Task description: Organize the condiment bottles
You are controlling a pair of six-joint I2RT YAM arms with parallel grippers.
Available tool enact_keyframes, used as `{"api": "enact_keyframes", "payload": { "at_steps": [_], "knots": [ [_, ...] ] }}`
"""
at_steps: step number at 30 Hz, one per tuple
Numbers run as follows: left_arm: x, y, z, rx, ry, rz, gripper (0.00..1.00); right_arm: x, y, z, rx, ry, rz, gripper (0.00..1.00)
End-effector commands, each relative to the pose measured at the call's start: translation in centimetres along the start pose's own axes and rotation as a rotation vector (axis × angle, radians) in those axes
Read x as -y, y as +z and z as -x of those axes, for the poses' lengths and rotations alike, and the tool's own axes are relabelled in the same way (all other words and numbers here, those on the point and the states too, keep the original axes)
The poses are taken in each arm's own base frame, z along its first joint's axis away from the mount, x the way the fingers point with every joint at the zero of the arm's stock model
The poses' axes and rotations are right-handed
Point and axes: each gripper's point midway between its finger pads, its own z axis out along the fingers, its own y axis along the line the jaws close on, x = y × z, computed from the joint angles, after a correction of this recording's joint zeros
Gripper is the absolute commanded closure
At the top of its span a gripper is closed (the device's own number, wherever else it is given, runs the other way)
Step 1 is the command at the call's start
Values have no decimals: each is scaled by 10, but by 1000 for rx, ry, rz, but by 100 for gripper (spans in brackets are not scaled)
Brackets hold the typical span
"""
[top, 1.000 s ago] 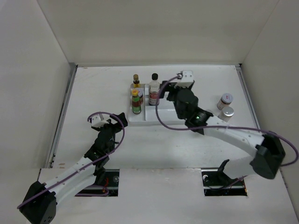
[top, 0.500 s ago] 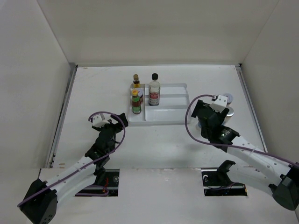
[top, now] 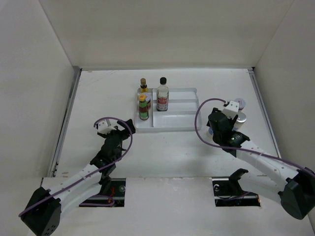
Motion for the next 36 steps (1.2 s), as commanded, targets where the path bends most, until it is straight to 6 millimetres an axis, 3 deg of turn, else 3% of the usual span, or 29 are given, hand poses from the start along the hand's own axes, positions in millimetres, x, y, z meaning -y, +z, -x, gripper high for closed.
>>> {"api": "enact_keyframes", "payload": {
  "at_steps": [1,5,8,14,19,24,31,36],
  "knots": [
    [11,1,9,32,-45,-37,11,-19,-9,50,111,93,47,50],
    [11,2,8,27,-42,-33,11,-49,-34,101,228,106,138,50],
    [11,2,7,26,-42,-35,11,-92,-41,127,275,117,277,50],
    [11,1,7,27,-43,-35,11,-175,-25,142,289,128,437,50],
    [12,0,8,26,-45,-43,11,-218,-2,146,279,110,488,51],
    [11,0,7,26,-45,-43,11,-236,16,135,266,113,477,51],
    [11,0,7,24,-44,-43,11,-236,39,106,254,101,424,51],
    [12,0,5,19,-41,-45,11,-232,47,109,288,123,383,51]
  ]
}}
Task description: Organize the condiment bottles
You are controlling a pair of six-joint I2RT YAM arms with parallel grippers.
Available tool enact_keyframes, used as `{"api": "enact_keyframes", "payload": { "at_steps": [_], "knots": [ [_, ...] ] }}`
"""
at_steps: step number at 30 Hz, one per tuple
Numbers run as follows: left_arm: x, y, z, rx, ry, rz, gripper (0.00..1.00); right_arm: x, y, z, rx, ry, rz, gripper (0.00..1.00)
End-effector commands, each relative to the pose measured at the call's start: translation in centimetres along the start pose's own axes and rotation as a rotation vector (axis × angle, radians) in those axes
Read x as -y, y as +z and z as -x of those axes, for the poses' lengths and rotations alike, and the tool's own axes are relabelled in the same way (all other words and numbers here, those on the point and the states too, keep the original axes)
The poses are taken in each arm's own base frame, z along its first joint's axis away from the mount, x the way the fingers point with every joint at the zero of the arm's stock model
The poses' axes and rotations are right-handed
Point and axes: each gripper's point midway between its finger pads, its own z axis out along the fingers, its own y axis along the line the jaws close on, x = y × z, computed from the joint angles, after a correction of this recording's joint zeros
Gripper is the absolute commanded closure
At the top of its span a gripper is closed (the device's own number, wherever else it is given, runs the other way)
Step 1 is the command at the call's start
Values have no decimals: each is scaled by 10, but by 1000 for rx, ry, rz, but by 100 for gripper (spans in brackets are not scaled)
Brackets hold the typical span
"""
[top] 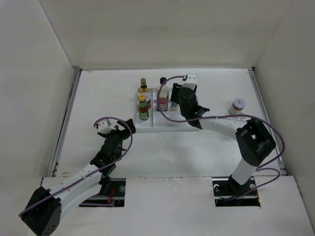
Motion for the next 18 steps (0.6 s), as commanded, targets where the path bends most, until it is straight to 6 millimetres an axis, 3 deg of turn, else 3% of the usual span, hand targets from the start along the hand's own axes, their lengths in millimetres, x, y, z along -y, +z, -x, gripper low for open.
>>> {"api": "enact_keyframes", "payload": {
  "at_steps": [1,4,8,11,15,18],
  "knots": [
    [9,0,5,19,-32,-32,11,-5,8,57,174,124,-15,51],
    [9,0,5,20,-34,-35,11,-5,11,54,169,124,-24,51],
    [9,-1,6,23,-37,-37,11,-2,19,24,117,84,-48,48],
    [9,-1,6,22,-36,-36,11,1,21,8,90,66,-62,37],
    [9,-1,6,22,-37,-38,11,-1,14,12,94,68,-60,21],
    [10,-1,8,26,-41,-41,11,6,-2,31,108,77,-66,18]
  ]
}}
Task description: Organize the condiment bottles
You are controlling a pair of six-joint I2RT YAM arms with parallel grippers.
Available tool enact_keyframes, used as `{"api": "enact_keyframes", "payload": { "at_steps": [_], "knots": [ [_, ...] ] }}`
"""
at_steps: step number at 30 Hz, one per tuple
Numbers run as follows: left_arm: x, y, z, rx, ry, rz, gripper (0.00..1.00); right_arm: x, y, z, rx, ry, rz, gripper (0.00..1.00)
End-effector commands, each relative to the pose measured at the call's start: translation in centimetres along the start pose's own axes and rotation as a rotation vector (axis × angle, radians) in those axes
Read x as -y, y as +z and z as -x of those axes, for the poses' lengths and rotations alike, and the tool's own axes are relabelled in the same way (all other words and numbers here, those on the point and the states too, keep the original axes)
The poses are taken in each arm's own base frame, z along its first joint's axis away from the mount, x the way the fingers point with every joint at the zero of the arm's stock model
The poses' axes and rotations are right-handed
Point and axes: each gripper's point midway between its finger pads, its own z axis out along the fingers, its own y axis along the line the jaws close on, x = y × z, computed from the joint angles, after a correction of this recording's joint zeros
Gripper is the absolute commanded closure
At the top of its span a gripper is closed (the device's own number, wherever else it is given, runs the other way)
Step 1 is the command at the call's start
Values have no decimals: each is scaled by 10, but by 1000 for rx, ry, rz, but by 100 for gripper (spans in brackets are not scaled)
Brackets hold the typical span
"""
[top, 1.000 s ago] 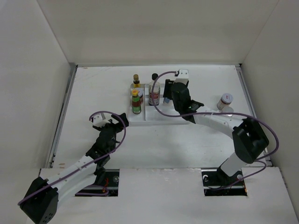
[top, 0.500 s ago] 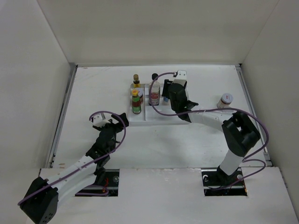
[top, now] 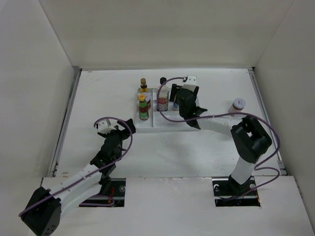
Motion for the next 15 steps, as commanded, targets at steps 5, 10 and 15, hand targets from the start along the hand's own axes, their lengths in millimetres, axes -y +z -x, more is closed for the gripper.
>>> {"api": "enact_keyframes", "payload": {
  "at_steps": [5,10,15],
  "knots": [
    [10,-2,8,27,-42,-42,11,45,-66,85,162,146,-57,17],
    [11,-2,8,25,-43,-47,11,152,-123,98,235,201,-290,6],
    [12,-1,7,23,-41,-46,11,264,-158,67,191,190,-594,0]
  ]
}}
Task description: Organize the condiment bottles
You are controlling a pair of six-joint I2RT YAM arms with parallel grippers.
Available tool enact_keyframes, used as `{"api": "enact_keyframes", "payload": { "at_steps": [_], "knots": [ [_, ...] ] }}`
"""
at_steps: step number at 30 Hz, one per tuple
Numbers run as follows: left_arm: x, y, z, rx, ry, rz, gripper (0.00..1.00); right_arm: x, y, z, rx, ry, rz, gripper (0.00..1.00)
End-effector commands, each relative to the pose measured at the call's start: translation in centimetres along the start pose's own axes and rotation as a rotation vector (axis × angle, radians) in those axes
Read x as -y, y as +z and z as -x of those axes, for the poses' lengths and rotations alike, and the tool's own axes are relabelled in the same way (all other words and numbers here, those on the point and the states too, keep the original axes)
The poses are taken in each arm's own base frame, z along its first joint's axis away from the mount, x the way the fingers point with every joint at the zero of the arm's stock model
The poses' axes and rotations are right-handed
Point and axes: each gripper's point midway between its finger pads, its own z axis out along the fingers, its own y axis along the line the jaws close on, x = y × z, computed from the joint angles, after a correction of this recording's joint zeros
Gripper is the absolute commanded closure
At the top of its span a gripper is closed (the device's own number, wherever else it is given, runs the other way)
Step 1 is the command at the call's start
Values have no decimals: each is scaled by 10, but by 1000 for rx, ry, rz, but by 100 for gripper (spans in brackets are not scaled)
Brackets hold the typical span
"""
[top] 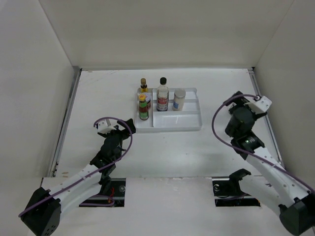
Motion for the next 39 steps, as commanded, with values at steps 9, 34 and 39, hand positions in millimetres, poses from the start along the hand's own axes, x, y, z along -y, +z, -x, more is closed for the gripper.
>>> {"api": "enact_keyframes", "payload": {
  "at_steps": [9,34,39],
  "knots": [
    [10,0,5,18,-35,-35,11,100,7,-67,-181,-183,-313,0],
    [9,1,1,6,-30,-30,10,19,4,-37,-150,-55,-59,47],
    [9,2,0,4,-30,-28,10,-66,3,-25,-125,19,183,46]
  ]
}}
